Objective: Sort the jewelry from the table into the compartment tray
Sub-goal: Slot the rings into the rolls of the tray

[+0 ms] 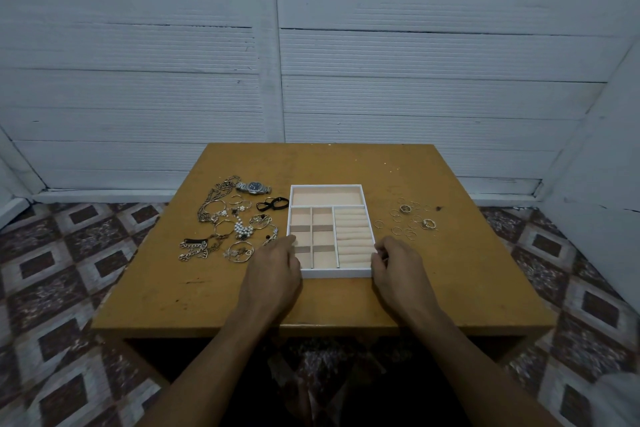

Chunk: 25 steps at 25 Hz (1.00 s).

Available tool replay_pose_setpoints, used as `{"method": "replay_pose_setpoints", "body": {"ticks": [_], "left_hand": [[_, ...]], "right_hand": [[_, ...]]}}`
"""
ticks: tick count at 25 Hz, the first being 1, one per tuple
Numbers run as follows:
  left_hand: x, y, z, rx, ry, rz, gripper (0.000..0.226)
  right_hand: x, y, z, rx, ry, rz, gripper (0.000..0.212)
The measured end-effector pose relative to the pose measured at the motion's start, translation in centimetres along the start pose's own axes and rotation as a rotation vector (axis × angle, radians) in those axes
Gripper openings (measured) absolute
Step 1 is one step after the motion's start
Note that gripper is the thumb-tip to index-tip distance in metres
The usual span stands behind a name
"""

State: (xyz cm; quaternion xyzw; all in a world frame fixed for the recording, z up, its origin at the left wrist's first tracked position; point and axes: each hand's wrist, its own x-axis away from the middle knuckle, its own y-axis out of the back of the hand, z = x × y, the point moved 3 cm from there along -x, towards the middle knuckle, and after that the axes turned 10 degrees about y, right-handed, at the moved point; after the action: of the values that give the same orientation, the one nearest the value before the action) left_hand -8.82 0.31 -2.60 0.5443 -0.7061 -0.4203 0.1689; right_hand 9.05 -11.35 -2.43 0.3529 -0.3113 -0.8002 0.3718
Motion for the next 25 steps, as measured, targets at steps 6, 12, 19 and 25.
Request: {"method": "replay_pose_setpoints", "body": {"ticks": [6,12,19,25], "left_hand": [[-0.8,0.0,-1.8,-0.088,-0.077,-0.056,0.035],[-3.2,-2.8,-7.9,-0.155,-0.261,0.075,0.034],[-4.6,-7.3,-12.2,-0.316,-0.361,0.179,0.035],[-5.6,-10.2,-13.8,-0.394,-0.372,0.344,0.034]], "right_hand": [[-0.5,0.3,-0.6,-0.034,0.019,0.035,0.003],[-1.7,1.5,-1.1,-0.118,-0.021,0.046,0.007],[-4.2,3.7,-3.4,-0.048,-0.011,0.043,0.008],[-5.0,4.4,-6.0,0.017,-0.025,0.236,0.013]]}}
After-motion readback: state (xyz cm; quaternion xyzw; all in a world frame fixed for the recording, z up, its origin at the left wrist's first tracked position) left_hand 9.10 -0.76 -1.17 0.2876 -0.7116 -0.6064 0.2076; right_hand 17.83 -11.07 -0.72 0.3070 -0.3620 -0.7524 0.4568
